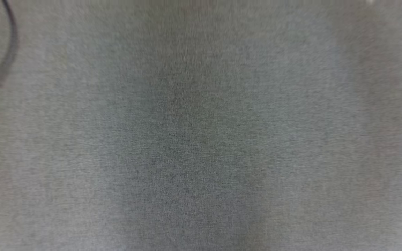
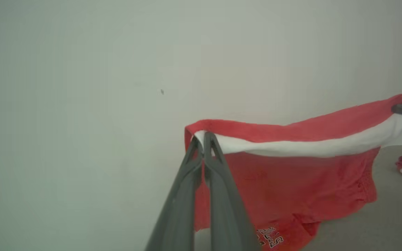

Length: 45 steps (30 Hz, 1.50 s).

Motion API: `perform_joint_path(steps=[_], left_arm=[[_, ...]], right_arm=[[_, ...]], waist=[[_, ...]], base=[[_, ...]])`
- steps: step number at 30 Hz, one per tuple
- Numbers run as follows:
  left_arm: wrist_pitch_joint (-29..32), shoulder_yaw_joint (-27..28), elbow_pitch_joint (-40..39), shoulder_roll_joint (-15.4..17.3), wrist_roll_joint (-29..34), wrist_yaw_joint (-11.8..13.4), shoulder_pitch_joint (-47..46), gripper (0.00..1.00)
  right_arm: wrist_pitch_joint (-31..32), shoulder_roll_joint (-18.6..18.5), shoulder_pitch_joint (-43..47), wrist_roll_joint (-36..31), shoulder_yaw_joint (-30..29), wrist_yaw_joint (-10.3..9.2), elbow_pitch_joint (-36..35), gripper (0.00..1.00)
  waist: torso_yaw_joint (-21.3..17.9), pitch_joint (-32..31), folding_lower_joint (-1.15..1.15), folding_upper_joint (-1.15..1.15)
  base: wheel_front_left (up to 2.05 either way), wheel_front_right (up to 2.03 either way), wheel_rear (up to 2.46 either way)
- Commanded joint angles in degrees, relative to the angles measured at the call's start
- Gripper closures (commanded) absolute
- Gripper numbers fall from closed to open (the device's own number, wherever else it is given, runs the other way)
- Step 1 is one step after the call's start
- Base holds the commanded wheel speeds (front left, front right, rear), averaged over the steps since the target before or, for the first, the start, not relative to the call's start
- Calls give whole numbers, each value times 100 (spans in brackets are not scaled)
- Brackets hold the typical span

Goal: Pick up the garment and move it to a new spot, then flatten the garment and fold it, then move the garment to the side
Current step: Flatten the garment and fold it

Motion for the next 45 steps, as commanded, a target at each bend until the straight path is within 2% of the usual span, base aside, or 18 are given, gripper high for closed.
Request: perform_joint_path(steps=[1,4,8,9,14,20,28,31,39,45], left_arm=[[-17,150,-349,35,94,168,591,100],[-20,508,-1023,128,183,434,1544,100],[-21,829,-1678,47,269,689,2819,100],[-21,829,-1678,47,269,689,2819,100],[-22,1187,-2317,-82,417,978,4433,100],[-22,1372,-2822,-212,658,1155,6209,100],[-22,1641,-2941,-651,953,1188,7851,100],[-22,1851,-2921,-839,1034,1190,8365,100],[-23,2343,-2621,-1136,1307,977,9481,100],[-23,2556,-2457,-1244,1500,809,9894,100]], right_arm=[[-94,-124,343,43,81,-11,-130,100],[-208,-222,997,130,188,-11,-395,100],[-339,-466,1899,172,217,-11,-685,100],[-339,-466,1899,172,217,-11,-685,100],[-407,-666,3073,115,180,-11,-1092,100],[-428,-884,4384,10,35,-11,-1594,100],[-305,-1115,5977,-149,-192,-11,-2189,100],[-232,-1093,6621,-232,-292,-11,-2329,100],[-26,-968,8185,-579,-718,-11,-2706,100],[253,-807,9050,-908,-1200,-11,-3054,100]], waist=[[17,-550,0,0],[27,-854,0,0],[100,-1267,0,0],[100,-1267,0,0],[109,-1760,0,0],[68,-2220,0,0],[110,-2685,0,0],[145,-2834,0,0],[278,-3257,0,0],[348,-3406,0,0]], base=[[0,0,0],[0,0,0],[0,0,0],[0,0,0],[0,0,0],[0,0,0],[0,0,0],[0,0,0],[0,0,0],[0,0,0]])
